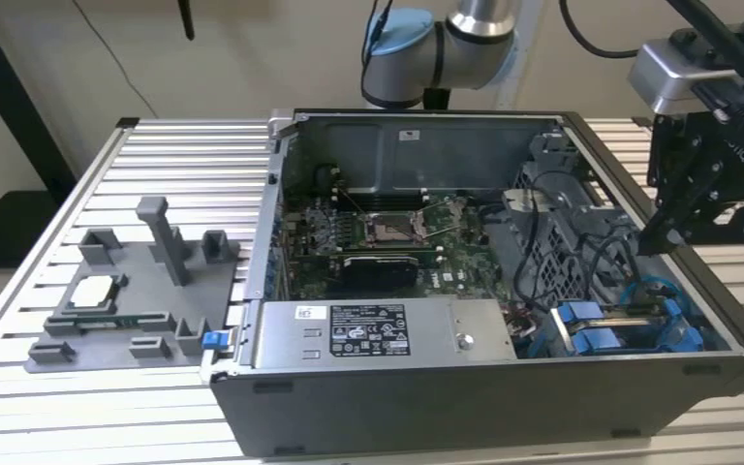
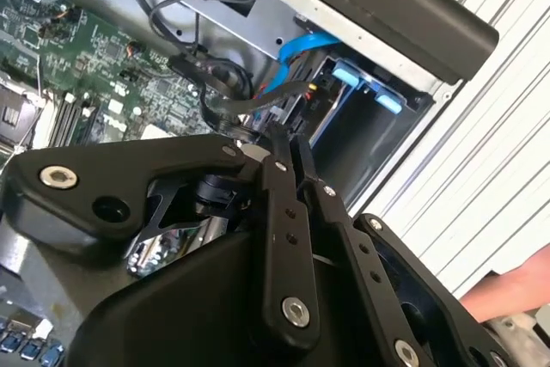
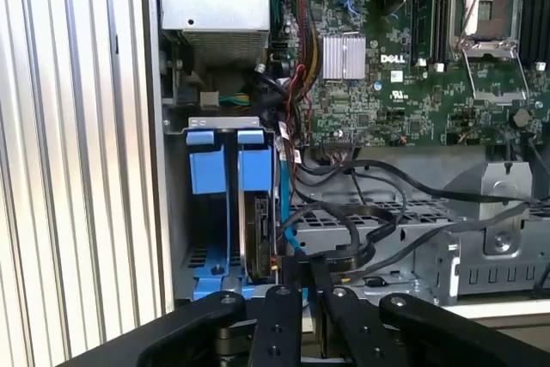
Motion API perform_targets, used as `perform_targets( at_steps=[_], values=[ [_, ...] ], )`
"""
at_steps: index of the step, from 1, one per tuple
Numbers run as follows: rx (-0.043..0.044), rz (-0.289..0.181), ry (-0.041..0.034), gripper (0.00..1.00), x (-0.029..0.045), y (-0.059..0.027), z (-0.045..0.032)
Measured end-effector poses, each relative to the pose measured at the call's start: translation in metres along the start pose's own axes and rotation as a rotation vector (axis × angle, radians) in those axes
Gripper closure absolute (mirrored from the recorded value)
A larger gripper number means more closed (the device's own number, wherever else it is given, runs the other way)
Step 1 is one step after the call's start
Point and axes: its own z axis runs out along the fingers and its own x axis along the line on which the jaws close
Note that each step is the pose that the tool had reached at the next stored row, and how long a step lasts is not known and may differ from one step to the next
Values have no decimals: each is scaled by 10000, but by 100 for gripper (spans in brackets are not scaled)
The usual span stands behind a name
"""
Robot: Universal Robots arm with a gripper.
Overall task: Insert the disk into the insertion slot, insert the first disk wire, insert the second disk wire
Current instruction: 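Insert the second disk wire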
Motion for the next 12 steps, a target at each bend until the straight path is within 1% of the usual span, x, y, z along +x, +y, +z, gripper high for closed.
perform_targets(
  at_steps=[3, 6, 12],
  values=[
    [101, -11, -6, 100, 4, 94, -6],
    [148, -16, -9, 100, 7, 153, -8],
    [163, -19, -10, 100, 7, 162, -8]
  ],
)
